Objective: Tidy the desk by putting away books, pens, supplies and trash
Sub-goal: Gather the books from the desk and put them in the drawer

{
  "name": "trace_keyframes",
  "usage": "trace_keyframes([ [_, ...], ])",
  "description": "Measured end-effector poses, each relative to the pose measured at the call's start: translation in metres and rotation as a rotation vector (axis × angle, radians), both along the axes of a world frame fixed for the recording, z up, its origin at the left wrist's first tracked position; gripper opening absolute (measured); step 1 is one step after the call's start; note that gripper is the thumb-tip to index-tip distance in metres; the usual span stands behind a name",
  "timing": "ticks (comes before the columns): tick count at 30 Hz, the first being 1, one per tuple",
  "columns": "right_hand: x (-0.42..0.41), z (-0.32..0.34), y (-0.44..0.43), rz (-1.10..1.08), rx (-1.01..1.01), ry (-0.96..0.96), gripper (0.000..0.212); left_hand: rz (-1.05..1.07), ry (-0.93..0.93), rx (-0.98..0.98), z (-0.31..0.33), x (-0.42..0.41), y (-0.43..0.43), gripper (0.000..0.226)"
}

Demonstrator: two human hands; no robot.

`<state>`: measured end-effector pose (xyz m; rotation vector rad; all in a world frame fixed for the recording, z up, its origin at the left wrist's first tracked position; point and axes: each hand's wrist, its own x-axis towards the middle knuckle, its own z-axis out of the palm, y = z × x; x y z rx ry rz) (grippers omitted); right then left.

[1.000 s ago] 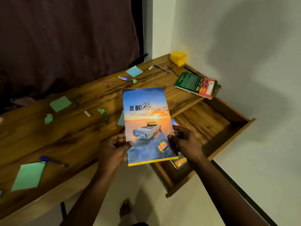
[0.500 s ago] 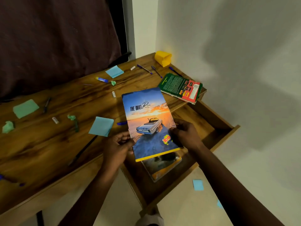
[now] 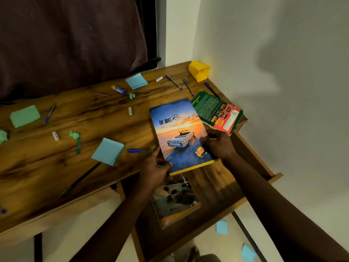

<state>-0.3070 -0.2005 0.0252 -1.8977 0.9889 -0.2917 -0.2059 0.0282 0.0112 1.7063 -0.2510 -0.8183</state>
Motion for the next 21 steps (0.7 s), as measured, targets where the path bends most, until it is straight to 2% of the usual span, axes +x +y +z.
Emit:
trace_keyframes([
  [5, 0.019, 0.001, -0.024, 0.052, -0.037, 0.016, 0.017, -0.019, -0.167, 0.153, -0.019, 0.003, -0.025, 0.067],
  [9, 0.032, -0.020, -0.049, 0.157, -0.057, 0.064, 0.022, 0.037, -0.229, 0.256, -0.042, 0.004, -0.042, 0.038],
  [12, 0.041, -0.032, -0.063, 0.217, -0.095, 0.083, 0.028, 0.098, -0.215, 0.240, -0.046, -0.002, -0.054, 0.022],
  [15, 0.046, -0.038, -0.074, 0.268, -0.167, 0.109, 0.028, 0.138, -0.300, 0.281, -0.050, -0.006, -0.064, 0.022],
  [21, 0.045, -0.054, -0.087, 0.418, -0.239, 0.164, 0.026, 0.235, -0.307, 0.366, -0.054, -0.017, -0.071, 0.012],
])
